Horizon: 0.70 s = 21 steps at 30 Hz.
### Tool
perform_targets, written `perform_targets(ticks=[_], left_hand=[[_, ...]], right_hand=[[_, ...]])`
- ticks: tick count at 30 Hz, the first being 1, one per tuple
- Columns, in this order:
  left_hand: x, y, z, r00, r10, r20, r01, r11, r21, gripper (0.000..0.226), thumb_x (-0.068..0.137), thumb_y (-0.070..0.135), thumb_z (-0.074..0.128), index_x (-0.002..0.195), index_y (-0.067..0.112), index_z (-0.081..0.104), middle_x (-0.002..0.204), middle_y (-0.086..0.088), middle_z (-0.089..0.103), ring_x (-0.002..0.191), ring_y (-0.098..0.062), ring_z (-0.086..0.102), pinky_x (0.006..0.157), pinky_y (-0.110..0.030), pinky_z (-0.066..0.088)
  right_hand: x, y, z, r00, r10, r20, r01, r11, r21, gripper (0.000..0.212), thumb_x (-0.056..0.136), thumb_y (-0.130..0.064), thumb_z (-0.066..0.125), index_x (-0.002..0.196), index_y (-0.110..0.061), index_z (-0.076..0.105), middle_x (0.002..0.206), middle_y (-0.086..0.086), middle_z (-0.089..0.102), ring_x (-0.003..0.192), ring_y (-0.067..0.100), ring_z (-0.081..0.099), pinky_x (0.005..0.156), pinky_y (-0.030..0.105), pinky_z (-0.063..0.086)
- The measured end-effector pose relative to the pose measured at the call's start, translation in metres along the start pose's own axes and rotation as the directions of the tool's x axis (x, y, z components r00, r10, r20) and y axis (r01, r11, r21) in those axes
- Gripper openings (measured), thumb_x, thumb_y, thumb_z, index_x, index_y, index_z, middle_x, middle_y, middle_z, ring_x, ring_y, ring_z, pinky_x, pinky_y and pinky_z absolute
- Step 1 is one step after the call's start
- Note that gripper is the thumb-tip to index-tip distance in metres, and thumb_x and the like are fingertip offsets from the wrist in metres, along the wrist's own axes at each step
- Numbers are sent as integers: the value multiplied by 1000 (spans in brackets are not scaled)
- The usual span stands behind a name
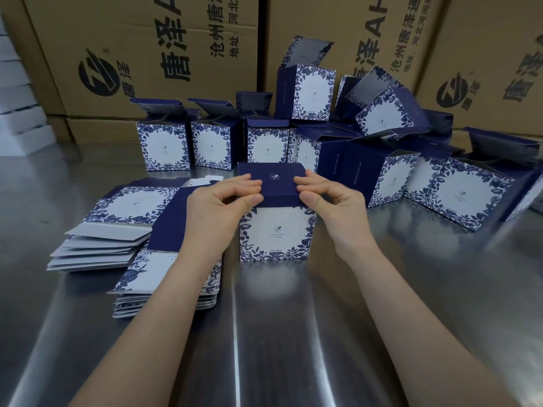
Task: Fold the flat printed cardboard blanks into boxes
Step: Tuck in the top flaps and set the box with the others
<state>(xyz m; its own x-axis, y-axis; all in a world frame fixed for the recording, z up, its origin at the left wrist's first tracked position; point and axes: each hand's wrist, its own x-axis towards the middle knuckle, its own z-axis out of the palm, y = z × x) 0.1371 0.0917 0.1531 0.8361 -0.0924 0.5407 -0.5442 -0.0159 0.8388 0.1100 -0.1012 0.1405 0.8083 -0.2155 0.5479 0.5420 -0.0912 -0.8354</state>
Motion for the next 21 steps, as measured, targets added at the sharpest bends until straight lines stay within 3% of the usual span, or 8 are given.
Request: perform_targets(ticks=[5, 11, 14, 16, 21], left_hand=[[2, -3, -11, 997, -40, 59, 45, 995, -85, 25, 79, -7, 73, 86, 17, 77, 92, 14, 76, 105, -1, 67, 89, -11, 48], [1, -4, -8, 999, 20, 28, -21, 1000, 17, 22, 81, -6, 73, 83, 16, 75, 92, 11, 74, 103, -1, 67, 92, -13, 48], [-1, -2, -6, 996, 75, 52, -79, 993, 84, 22, 80, 0, 75, 83, 21, 74, 95, 9, 72, 104, 1, 65, 93, -14, 47], [-3, -1, -1, 992, 103, 68, -112, 983, 146, 24, 78, 8, 80, 85, 29, 74, 96, 9, 67, 99, 7, 59, 87, -8, 42], [-7, 1, 18, 993, 106, -47, -93, 970, 224, 17, 80, 14, 79, 84, 31, 75, 96, 2, 62, 97, 7, 52, 78, -4, 35]], right_hand=[[-1, 2, -8, 999, 24, 48, -26, 999, 39, 22, 85, 3, 67, 90, -17, 75, 109, -6, 74, 126, 8, 56, 109, 31, 42], [-1, 1, -5, 1000, 26, -11, -26, 998, 51, 24, 84, 5, 68, 84, -18, 75, 102, -3, 76, 122, 10, 59, 111, 39, 42], [-4, -1, -4, 999, 35, 16, -36, 999, 14, 24, 84, 2, 69, 93, -20, 75, 111, -4, 73, 126, 6, 54, 108, 32, 43], [-6, -1, 1, 999, 30, 32, -29, 999, -30, 30, 82, -1, 73, 98, -26, 75, 116, -8, 69, 127, 3, 51, 104, 26, 44], [-6, -1, 16, 997, -46, -55, 35, 981, -192, 28, 79, -5, 77, 84, -32, 74, 105, -8, 64, 115, -3, 53, 90, 12, 41]])
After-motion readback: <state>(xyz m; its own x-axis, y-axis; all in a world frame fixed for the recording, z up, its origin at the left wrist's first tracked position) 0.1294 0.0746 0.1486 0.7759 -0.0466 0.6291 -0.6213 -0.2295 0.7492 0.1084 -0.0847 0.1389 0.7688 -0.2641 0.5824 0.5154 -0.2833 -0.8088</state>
